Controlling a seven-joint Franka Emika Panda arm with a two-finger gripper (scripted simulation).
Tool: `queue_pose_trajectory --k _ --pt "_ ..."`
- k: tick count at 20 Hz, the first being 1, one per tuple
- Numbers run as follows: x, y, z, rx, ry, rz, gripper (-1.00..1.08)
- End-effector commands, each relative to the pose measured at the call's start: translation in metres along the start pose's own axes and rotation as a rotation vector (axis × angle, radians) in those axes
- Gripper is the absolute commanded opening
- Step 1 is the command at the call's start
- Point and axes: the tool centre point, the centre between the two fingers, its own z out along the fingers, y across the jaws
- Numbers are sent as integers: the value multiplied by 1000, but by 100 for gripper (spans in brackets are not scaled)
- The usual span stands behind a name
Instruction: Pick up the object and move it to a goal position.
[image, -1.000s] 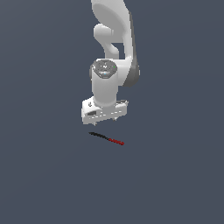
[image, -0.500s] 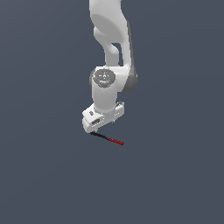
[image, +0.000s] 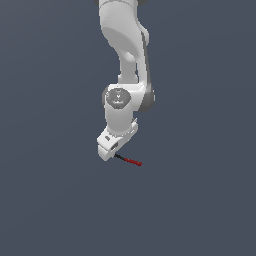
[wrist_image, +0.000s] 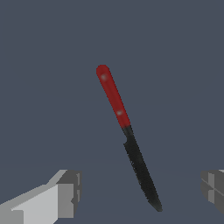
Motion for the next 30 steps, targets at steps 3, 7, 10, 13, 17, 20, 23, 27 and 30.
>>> queue_pose_trajectory --k 3,7,10,13,17,20,23,27,30 --pt "2 2 12 2 10 -123 100" --pt "4 3 21 4 18 -217 100" --pt "5 3 26 4 24 -273 100" --pt "6 3 30 4 29 -316 100" --pt "7 4 33 4 33 -354 100" --pt "7 4 35 4 35 -368 100" --pt "7 4 35 5 34 -366 100" --pt "7 4 41 5 34 -367 100" --pt "8 3 53 5 34 -369 100"
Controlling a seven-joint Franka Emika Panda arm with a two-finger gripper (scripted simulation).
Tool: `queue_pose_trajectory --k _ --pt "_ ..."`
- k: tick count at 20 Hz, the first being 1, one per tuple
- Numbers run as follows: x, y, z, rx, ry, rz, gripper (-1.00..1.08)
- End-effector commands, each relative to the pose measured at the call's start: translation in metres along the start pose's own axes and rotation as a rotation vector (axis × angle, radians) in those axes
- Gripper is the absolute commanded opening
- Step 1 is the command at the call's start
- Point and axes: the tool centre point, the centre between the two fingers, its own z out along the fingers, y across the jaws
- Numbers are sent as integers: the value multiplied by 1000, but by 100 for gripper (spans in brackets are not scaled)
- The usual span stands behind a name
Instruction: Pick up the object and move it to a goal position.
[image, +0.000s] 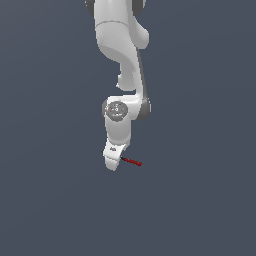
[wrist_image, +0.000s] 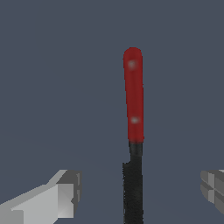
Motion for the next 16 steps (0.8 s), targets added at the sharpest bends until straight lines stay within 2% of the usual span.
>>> queue_pose_trajectory --k 1,10,11,16 --pt "0 -1 12 1 0 -2 100" --pt "0 0 39 1 0 -3 100" --pt "0 0 39 1 0 -3 -100" --pt "0 0 39 1 0 -3 -100"
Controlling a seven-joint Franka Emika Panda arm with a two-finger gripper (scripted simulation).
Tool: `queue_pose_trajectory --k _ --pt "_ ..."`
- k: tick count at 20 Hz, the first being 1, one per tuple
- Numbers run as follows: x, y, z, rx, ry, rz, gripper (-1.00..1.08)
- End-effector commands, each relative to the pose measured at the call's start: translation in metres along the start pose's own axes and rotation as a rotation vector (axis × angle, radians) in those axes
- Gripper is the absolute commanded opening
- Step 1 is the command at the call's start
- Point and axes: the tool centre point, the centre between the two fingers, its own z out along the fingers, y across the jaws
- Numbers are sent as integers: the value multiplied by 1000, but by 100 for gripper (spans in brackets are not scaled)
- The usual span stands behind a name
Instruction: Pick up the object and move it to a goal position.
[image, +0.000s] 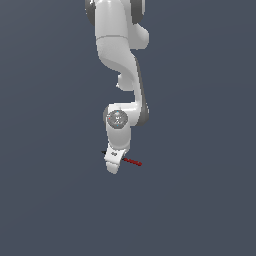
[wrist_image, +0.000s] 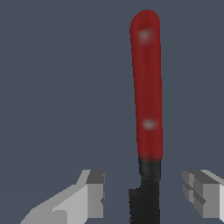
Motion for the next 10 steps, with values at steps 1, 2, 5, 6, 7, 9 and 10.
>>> queue_pose_trajectory --k 1,2,5,6,7,9,10 --pt "0 0 2 0 1 0 -100" --pt "0 0 2 0 1 0 -100" --pt "1 0 0 0 0 -1 -100" --pt "1 0 0 0 0 -1 -100" --pt "1 1 -1 0 0 -1 -100" --pt "1 3 -3 0 0 -1 -100" --pt "2 4 -5 0 0 -1 -100"
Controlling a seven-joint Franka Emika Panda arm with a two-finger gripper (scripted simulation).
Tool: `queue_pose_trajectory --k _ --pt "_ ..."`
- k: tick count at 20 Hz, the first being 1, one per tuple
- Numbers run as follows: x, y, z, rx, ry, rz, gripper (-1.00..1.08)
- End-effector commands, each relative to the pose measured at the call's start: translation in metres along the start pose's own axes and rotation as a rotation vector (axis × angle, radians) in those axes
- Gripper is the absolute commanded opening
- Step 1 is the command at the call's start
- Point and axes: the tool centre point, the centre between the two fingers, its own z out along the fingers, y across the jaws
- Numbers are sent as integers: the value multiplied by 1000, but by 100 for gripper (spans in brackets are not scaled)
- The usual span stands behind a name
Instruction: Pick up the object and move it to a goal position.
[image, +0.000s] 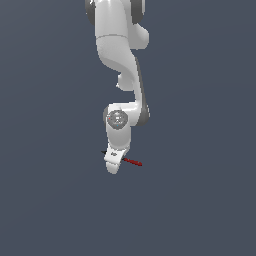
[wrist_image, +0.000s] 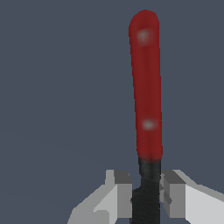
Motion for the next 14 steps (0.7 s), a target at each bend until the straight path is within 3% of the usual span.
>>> queue_pose_trajectory --k 1,14 --pt "1 4 -5 -1 0 0 -100" --pt "15 53 -64 -1 2 0 -100"
